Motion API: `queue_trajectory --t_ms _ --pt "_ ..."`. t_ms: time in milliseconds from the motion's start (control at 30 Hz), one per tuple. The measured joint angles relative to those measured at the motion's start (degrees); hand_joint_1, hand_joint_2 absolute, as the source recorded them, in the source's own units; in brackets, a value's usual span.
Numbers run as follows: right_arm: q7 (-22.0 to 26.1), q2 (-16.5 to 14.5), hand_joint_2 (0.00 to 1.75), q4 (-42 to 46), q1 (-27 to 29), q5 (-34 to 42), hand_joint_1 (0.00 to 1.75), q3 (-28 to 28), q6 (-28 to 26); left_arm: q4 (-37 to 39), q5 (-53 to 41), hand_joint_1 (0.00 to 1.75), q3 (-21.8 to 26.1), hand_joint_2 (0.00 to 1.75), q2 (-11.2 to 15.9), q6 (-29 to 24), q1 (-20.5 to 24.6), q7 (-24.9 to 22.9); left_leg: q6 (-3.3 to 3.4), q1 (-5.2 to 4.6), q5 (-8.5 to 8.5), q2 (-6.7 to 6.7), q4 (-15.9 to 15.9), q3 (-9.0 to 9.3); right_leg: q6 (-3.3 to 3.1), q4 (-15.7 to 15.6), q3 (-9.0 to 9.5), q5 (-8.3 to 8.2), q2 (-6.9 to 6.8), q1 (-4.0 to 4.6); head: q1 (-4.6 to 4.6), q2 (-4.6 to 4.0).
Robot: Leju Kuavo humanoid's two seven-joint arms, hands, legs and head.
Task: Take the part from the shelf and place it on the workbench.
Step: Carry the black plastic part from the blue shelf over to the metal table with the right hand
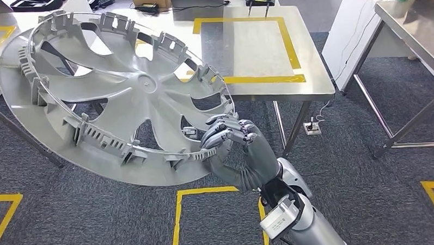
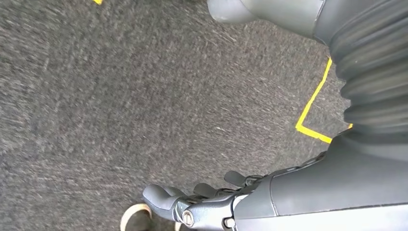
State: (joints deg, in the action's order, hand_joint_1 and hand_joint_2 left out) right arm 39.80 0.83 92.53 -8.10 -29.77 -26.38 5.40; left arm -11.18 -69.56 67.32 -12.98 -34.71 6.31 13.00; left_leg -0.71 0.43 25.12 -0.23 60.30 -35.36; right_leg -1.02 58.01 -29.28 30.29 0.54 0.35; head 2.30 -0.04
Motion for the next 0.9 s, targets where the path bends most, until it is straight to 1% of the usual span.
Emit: queue_trajectory --t_ms 33,100,133,167,200,267,300,333,367,400,433,467,500,567,633,667,700,733,767,800,833,867,900 --pt "0.04 0.00 1.75 0.01 -0.01 -0.21 1.75 -0.01 -0.24 0.01 0.10 0.00 0.00 1.75 -0.02 0.01 0.00 0.02 0.37 -0.13 0.54 -0.02 -0.53 0.37 0.31 -0.01 -0.04 0.24 0.02 0.04 0.01 0.00" --pt "0.05 0.00 1.75 0.03 -0.09 -0.46 1.75 -0.02 -0.62 0.01 0.31 0.00 0.01 1.75 -0.09 0.02 -0.01 0.02 1.07 -0.03 0.97 -0.06 -0.95 0.63 0.92 -0.03 0.10 0.65 -0.02 0.00 0.08 0.00" --pt "0.02 0.00 1.75 0.03 -0.20 -0.50 1.75 -0.02 -0.73 0.01 0.37 0.00 0.02 1.75 -0.11 0.02 -0.02 0.01 1.43 0.08 1.13 -0.07 -1.13 0.90 1.25 0.58 -0.03 1.10 -0.09 -0.02 0.15 0.00" --pt "-0.01 0.00 1.75 0.03 -0.38 -0.52 1.75 -0.02 -0.80 -0.01 0.41 0.00 0.02 1.75 -0.14 0.02 0.02 0.00 1.74 0.23 1.27 -0.07 -1.35 1.21 1.57 2.27 -0.80 1.96 -0.16 -0.06 0.28 0.00" --pt "-0.04 -0.01 1.75 0.02 -0.56 -0.52 1.75 -0.02 -0.85 -0.01 0.44 0.00 0.02 1.75 -0.15 0.02 0.08 -0.01 1.97 0.31 1.45 -0.05 -1.49 1.50 1.85 5.23 -2.41 3.19 -0.23 -0.21 0.40 0.00" --pt "-0.04 -0.02 1.75 -0.04 -0.83 -0.52 1.75 -0.02 -0.91 -0.02 0.56 0.00 0.03 1.75 -0.16 0.02 0.18 -0.02 2.17 0.33 1.95 -0.04 -1.52 1.90 2.26 13.00 -7.36 5.67 -0.27 -0.48 0.57 0.00" --pt "-0.02 -0.02 1.75 -0.13 -0.90 -0.50 1.75 -0.02 -0.91 -0.01 0.63 0.00 0.03 1.75 -0.16 0.02 0.17 -0.02 2.14 0.34 2.27 -0.05 -1.51 2.17 2.41 15.80 -9.57 5.89 -0.27 -0.63 0.57 0.00" --pt "0.00 -0.02 1.75 -0.25 -0.96 -0.47 1.75 -0.02 -0.91 -0.01 0.68 0.00 0.04 1.75 -0.17 0.02 0.14 -0.01 2.05 0.35 2.61 -0.07 -1.50 2.56 2.51 16.68 -10.87 4.94 -0.28 -0.77 0.59 0.00" --pt "0.01 -0.02 1.75 -0.40 -1.06 -0.42 1.75 -0.02 -0.89 -0.01 0.70 0.00 0.04 1.75 -0.17 0.02 0.13 0.03 1.92 0.40 3.03 -0.13 -1.48 3.10 2.56 15.27 -11.04 2.76 -0.30 -0.92 0.59 0.00" --pt "0.00 -0.02 1.75 -0.55 -1.18 -0.37 1.75 -0.02 -0.86 -0.01 0.71 0.00 0.04 1.75 -0.17 0.02 0.15 0.10 1.76 0.45 3.47 -0.19 -1.47 3.73 2.57 11.93 -10.15 -0.18 -0.33 -1.04 0.60 0.00" --pt "-0.01 -0.02 1.75 -0.70 -1.30 -0.30 1.75 -0.02 -0.83 -0.01 0.71 0.00 0.04 1.75 -0.17 0.03 0.17 0.19 1.54 0.50 3.91 -0.24 -1.49 4.21 2.53 8.06 -8.82 -2.80 -0.40 -1.11 0.60 0.00" --pt "0.01 -0.03 1.75 -0.83 -1.48 -0.22 1.75 -0.02 -0.79 -0.02 0.71 0.00 0.04 1.75 -0.16 0.03 0.26 0.27 1.23 0.47 4.32 -0.30 -1.46 4.64 2.42 4.61 -7.51 -4.55 -0.46 -1.00 0.59 0.00" --pt "0.03 -0.04 1.75 -0.95 -1.65 -0.13 1.75 -0.02 -0.76 -0.03 0.71 0.00 0.04 1.75 -0.15 0.04 0.36 0.32 0.90 0.42 4.59 -0.33 -1.46 4.79 2.20 2.42 -6.66 -5.22 -0.51 -0.90 0.60 0.00" --pt "0.08 -0.12 1.75 -1.09 -1.90 0.02 1.75 -0.01 -0.74 -0.05 0.70 0.00 0.04 1.75 -0.13 0.08 0.56 0.33 0.18 0.32 4.85 -0.28 -1.63 4.92 1.58 1.16 -6.18 -4.68 -0.44 -0.57 0.60 0.00" --pt "0.05 -0.23 1.75 -1.09 -1.95 0.05 1.75 0.01 -0.74 -0.05 0.64 0.00 0.03 1.75 -0.11 0.16 0.72 0.26 -0.52 0.42 5.19 -0.12 -1.66 5.06 0.83 0.77 -5.78 -4.39 -0.32 -0.63 0.60 0.00" --pt "0.01 -0.33 1.75 -1.08 -1.99 0.05 1.75 0.03 -0.73 -0.06 0.56 0.00 0.01 1.75 -0.09 0.20 0.80 0.21 -0.81 0.46 5.73 -0.05 -0.63 4.66 0.42 0.55 -5.43 -4.26 -0.33 -0.71 0.51 0.00" --pt "-0.03 -0.46 1.75 -1.08 -2.03 0.05 1.75 0.04 -0.73 -0.07 0.47 0.00 -0.01 1.75 -0.07 0.30 0.88 0.11 -1.05 0.49 6.71 -0.02 1.66 3.52 0.03 0.36 -5.04 -4.11 -0.38 -0.82 0.42 0.00" --pt "-0.07 -0.62 1.75 -1.08 -2.08 0.07 1.75 0.06 -0.74 -0.07 0.38 0.00 -0.03 1.75 -0.04 0.38 0.90 0.02 -1.20 0.52 8.03 0.00 5.28 1.53 -0.29 0.29 -4.71 -3.88 -0.42 -0.82 0.34 0.00" --pt "-0.09 -0.75 1.75 -1.08 -2.12 0.08 1.75 0.07 -0.74 -0.08 0.31 0.00 -0.04 1.75 -0.02 0.46 0.89 -0.08 -1.31 0.50 9.43 -0.01 9.61 -1.04 -0.54 0.30 -4.40 -3.60 -0.44 -0.78 0.25 0.00" --pt "-0.08 -0.85 1.75 -1.08 -2.11 0.08 1.75 0.07 -0.74 -0.08 0.27 0.00 -0.05 1.75 0.01 0.54 0.83 -0.18 -1.37 0.50 10.28 -0.01 13.42 -3.53 -0.68 0.30 -4.06 -3.30 -0.41 -0.70 0.25 0.00" --pt "-0.09 -0.92 1.75 -1.08 -2.10 0.07 1.75 0.06 -0.73 -0.08 0.23 0.00 -0.05 1.75 0.05 0.56 0.76 -0.24 -1.34 0.49 10.02 -0.01 15.57 -5.31 -0.74 0.30 -3.61 -2.96 -0.33 -0.63 0.24 0.00" --pt "-0.09 -0.96 1.75 -1.08 -2.09 0.06 1.75 0.06 -0.71 -0.08 0.21 0.00 -0.05 1.75 0.11 0.57 0.72 -0.26 -1.22 0.47 8.51 -0.01 15.39 -5.97 -0.72 0.30 -3.08 -2.58 -0.23 -0.58 0.23 0.00" --pt "-0.10 -1.00 1.75 -1.08 -2.09 0.05 1.75 0.05 -0.69 -0.08 0.19 0.00 -0.06 1.75 0.18 0.57 0.72 -0.28 -1.03 0.45 5.96 -0.01 12.78 -5.44 -0.64 0.31 -2.45 -2.17 -0.14 -0.55 0.24 0.00"
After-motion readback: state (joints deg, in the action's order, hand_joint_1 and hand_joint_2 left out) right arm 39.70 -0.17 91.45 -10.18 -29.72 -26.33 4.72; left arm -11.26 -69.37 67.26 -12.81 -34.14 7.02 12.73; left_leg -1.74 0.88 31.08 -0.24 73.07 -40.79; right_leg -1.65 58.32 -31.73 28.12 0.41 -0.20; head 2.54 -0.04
